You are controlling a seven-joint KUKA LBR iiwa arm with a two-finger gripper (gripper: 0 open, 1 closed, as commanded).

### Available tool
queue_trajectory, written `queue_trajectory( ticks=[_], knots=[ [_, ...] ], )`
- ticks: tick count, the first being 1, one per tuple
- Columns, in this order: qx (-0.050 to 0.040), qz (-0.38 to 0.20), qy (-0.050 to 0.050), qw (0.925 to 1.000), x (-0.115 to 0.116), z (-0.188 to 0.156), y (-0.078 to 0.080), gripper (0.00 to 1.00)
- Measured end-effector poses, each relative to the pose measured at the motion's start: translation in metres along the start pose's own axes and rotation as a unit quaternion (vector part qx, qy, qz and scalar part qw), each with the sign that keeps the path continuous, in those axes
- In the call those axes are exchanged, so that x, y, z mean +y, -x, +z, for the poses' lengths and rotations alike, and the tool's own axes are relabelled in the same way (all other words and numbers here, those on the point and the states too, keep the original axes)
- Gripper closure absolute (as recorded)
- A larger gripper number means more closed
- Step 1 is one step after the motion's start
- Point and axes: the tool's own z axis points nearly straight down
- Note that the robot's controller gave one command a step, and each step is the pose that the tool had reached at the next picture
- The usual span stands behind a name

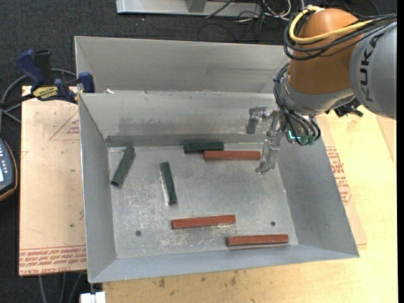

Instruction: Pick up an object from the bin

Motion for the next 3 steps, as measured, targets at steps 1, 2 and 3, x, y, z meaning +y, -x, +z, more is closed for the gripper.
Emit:
queue_trajectory(
  ticks=[1, 2, 3],
  knots=[
    [-0.0006, 0.0, 0.0, 1.0, 0.016, 0.073, 0.027, 0.0],
    [-0.0017, 0.04, 0.0, 0.9992, 0.014, 0.149, 0.029, 0.0],
    [-0.006, 0.039, 0.0, 0.9992, 0.014, 0.143, 0.032, 1.0]
  ],
)
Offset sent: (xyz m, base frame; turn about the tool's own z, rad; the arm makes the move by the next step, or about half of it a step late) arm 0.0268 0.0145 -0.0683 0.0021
